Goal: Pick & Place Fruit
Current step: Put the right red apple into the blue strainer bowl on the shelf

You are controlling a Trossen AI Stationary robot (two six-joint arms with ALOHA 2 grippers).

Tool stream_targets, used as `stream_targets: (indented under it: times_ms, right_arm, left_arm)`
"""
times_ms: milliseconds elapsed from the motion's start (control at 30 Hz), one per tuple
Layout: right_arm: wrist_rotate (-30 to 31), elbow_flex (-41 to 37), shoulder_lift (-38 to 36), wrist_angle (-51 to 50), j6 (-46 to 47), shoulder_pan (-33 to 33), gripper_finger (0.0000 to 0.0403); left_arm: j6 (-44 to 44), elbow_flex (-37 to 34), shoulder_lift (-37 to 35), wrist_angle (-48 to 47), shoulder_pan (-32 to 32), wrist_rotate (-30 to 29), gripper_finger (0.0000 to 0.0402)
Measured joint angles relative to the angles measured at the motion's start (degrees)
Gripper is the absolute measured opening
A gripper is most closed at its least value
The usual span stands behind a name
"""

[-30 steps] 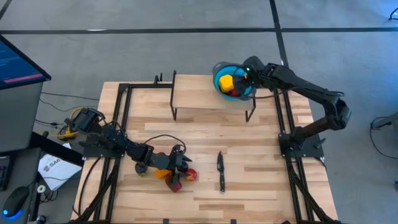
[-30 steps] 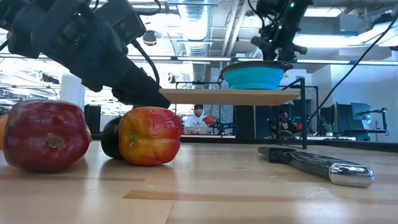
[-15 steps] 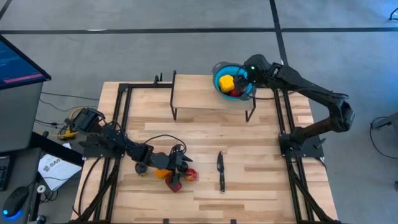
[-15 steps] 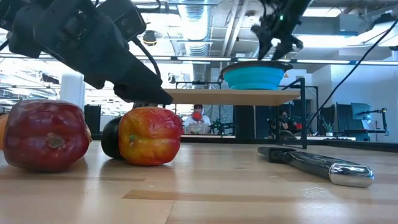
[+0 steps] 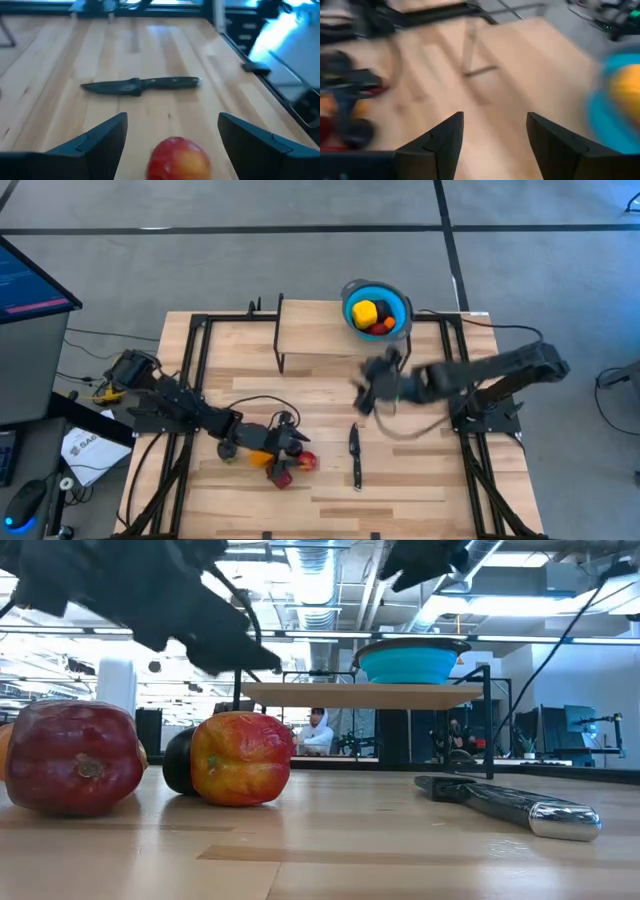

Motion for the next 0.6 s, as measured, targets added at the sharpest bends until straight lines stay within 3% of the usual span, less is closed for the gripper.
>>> stream_targets:
  times_ms: [200, 333, 467, 600]
  right_arm:
    - [2.63, -6.01, 9.88, 17.74, 7.26, 10.75, 0.0196]
    - [6.58, -5.99, 18.16, 26.85, 13.77, 14.46, 0.0187]
    - [10.18, -6.01, 24.09, 28.29, 24.45, 16.92, 0.0175]
    - [12.20, -6.02, 26.34, 22.94, 35.32, 19.50, 0.0162]
  left_arm:
    - [3.64, 0.19, -3.09, -4.29, -2.76, 0.37, 0.0303]
    - [-3.11, 2.66, -1.94, -8.97, -4.06, -3.48, 0.0303]
    - [-12.54, 6.87, 0.62, -16.00, -5.81, -11.84, 0.0303]
    - [-23.90, 11.19, 3.40, -20.62, -6.06, -12.34, 0.0303]
